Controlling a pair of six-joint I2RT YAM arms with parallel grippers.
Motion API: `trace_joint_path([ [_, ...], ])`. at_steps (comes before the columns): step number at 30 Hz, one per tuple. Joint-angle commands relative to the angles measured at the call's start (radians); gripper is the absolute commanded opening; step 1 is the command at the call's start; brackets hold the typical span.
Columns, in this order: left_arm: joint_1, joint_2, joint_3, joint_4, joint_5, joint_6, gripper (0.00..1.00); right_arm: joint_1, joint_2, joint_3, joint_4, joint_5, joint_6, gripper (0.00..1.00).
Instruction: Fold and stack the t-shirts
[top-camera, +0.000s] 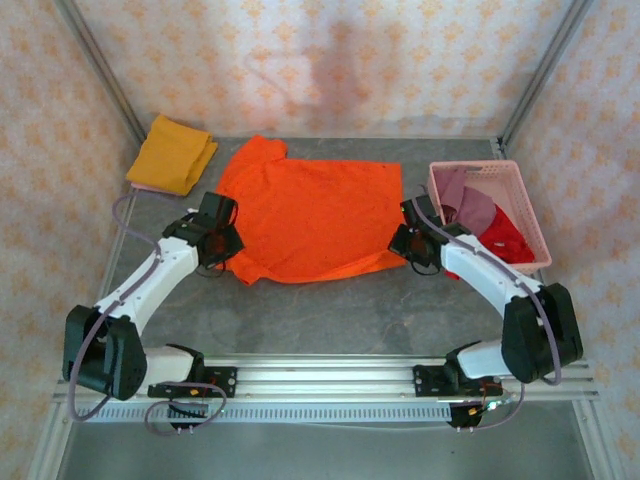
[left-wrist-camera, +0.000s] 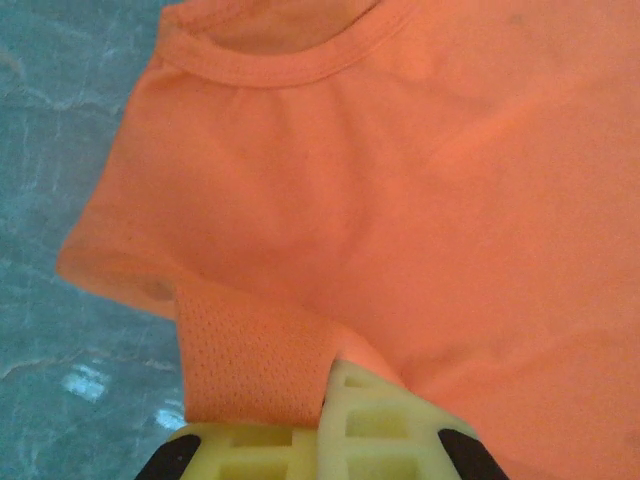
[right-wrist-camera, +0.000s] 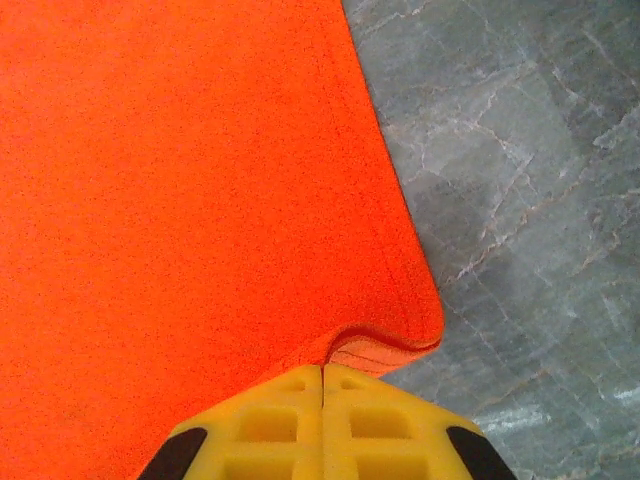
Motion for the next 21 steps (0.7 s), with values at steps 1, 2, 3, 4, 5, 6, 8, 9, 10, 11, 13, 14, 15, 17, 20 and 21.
trace_joint_path([
  [1, 0.012, 0.024, 0.041, 0.043, -0.046, 0.007, 0.0, -0.019, 0.017, 0.02, 0.016, 0.052, -0.026, 0.0],
  [2, 0.015, 0.033, 0.044, 0.05, -0.046, 0.002, 0.0, -0.027, 0.02, 0.018, 0.022, 0.052, -0.026, 0.0],
  [3, 0.019, 0.041, 0.05, 0.057, -0.044, 0.0, 0.0, -0.037, 0.026, 0.016, 0.028, 0.051, -0.026, 0.0],
  [4, 0.02, 0.05, 0.056, 0.06, -0.047, 0.001, 0.0, -0.044, 0.03, 0.015, 0.035, 0.05, -0.026, 0.0],
  [5, 0.024, 0.06, 0.064, 0.059, -0.051, 0.005, 0.0, -0.055, 0.035, 0.017, 0.041, 0.046, -0.027, 0.0],
  [6, 0.027, 0.071, 0.074, 0.055, -0.053, 0.011, 0.0, -0.064, 0.042, 0.018, 0.046, 0.046, -0.029, 0.0],
  [8, 0.034, 0.088, 0.087, 0.047, -0.059, 0.023, 0.0, -0.078, 0.054, 0.024, 0.058, 0.046, -0.037, 0.0],
  [9, 0.038, 0.096, 0.093, 0.046, -0.062, 0.029, 0.0, -0.086, 0.067, 0.031, 0.062, 0.04, -0.042, 0.0],
  [10, 0.039, 0.102, 0.098, 0.046, -0.063, 0.033, 0.0, -0.091, 0.079, 0.038, 0.062, 0.033, -0.046, 0.0],
  [11, 0.04, 0.108, 0.103, 0.045, -0.065, 0.037, 0.0, -0.091, 0.093, 0.048, 0.067, 0.028, -0.051, 0.0],
  [13, 0.042, 0.12, 0.118, 0.045, -0.072, 0.049, 0.0, -0.093, 0.122, 0.067, 0.07, 0.022, -0.059, 0.0],
  [14, 0.042, 0.129, 0.128, 0.044, -0.073, 0.059, 0.0, -0.092, 0.137, 0.08, 0.069, 0.018, -0.065, 0.0],
  [15, 0.042, 0.138, 0.143, 0.041, -0.075, 0.072, 0.0, -0.094, 0.15, 0.092, 0.067, 0.017, -0.068, 0.0],
  [17, 0.042, 0.155, 0.169, 0.037, -0.079, 0.092, 0.0, -0.095, 0.171, 0.111, 0.068, 0.014, -0.073, 0.0],
  [20, 0.042, 0.182, 0.209, 0.035, -0.095, 0.113, 0.0, -0.094, 0.198, 0.135, 0.076, 0.011, -0.077, 0.0],
  [21, 0.042, 0.195, 0.225, 0.032, -0.097, 0.12, 0.0, -0.095, 0.206, 0.144, 0.076, 0.011, -0.082, 0.0],
])
